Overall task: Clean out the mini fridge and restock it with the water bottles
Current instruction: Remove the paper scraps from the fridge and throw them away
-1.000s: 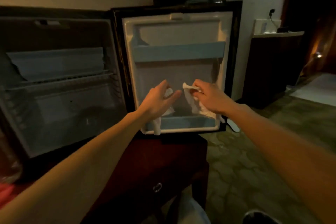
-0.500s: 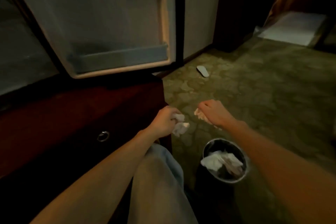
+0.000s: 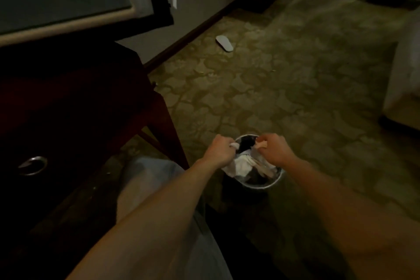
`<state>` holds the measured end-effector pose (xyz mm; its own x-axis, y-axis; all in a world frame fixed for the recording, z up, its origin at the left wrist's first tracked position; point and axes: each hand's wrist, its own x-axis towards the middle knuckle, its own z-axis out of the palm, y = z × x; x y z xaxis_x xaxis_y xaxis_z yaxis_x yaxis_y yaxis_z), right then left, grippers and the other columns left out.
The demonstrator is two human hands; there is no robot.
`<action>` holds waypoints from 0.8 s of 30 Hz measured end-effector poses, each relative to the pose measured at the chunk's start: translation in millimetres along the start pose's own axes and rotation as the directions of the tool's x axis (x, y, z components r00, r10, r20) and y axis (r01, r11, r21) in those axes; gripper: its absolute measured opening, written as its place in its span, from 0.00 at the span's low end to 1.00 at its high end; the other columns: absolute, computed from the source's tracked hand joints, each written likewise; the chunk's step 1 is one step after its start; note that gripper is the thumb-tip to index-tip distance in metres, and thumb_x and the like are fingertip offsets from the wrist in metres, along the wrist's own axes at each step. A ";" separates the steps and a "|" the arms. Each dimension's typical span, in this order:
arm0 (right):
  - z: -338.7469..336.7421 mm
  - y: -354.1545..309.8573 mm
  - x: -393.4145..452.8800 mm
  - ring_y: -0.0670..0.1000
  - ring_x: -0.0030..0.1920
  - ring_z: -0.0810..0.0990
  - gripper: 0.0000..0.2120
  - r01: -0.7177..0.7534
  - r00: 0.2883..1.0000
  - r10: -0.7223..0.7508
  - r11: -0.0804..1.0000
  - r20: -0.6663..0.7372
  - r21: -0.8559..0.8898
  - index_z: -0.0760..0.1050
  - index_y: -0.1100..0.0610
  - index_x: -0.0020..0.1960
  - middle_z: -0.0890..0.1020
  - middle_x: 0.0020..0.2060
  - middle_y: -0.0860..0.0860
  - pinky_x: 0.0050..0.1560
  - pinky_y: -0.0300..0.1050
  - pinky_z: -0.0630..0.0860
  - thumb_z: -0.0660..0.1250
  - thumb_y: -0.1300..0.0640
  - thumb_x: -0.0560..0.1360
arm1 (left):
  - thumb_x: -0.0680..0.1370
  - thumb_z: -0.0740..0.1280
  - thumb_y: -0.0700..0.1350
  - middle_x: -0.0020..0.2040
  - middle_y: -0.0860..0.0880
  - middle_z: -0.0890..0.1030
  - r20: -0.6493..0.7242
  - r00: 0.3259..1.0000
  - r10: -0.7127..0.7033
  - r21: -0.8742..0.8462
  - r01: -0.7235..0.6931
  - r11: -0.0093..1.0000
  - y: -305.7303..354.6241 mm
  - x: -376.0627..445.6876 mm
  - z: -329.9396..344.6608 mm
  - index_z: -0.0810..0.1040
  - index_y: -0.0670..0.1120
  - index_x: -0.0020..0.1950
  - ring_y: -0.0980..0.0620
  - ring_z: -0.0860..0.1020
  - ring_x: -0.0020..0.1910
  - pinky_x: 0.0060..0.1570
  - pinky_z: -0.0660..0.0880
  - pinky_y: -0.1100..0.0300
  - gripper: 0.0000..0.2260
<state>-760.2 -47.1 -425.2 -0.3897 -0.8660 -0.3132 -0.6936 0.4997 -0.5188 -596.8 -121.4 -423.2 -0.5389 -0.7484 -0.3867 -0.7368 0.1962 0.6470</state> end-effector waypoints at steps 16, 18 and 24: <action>34.9 71.7 45.4 0.58 0.63 0.74 0.21 -0.134 0.990 0.129 0.982 0.051 0.134 0.65 0.57 0.73 0.73 0.67 0.59 0.62 0.51 0.71 0.57 0.57 0.81 | 0.80 0.62 0.42 0.77 0.45 0.63 0.234 0.956 -0.178 -0.267 0.240 0.933 -10.3 57.7 70.7 0.56 0.49 0.79 0.44 0.63 0.74 0.71 0.65 0.47 0.29; 33.9 70.6 45.0 0.58 0.60 0.76 0.19 -0.120 0.993 0.116 0.984 0.037 0.128 0.66 0.57 0.72 0.74 0.66 0.59 0.59 0.52 0.74 0.56 0.57 0.82 | 0.80 0.62 0.40 0.77 0.45 0.63 0.214 0.956 -0.200 -0.296 0.259 0.919 -16.1 56.1 67.1 0.57 0.49 0.79 0.44 0.64 0.74 0.70 0.66 0.48 0.28; 26.1 50.5 33.7 0.56 0.51 0.80 0.17 -0.032 0.999 0.034 0.997 -0.018 0.076 0.71 0.56 0.70 0.79 0.61 0.57 0.52 0.51 0.76 0.57 0.57 0.81 | 0.79 0.63 0.40 0.73 0.45 0.70 0.141 0.976 -0.164 -0.298 0.200 0.933 -22.8 35.4 43.5 0.63 0.48 0.77 0.46 0.71 0.68 0.65 0.72 0.52 0.26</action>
<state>-792.6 -50.6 -482.7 -0.4239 -0.8488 -0.3159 -0.6328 0.5271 -0.5672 -616.9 -124.8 -480.3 -0.4631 -0.6734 -0.5763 -0.6735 -0.1553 0.7227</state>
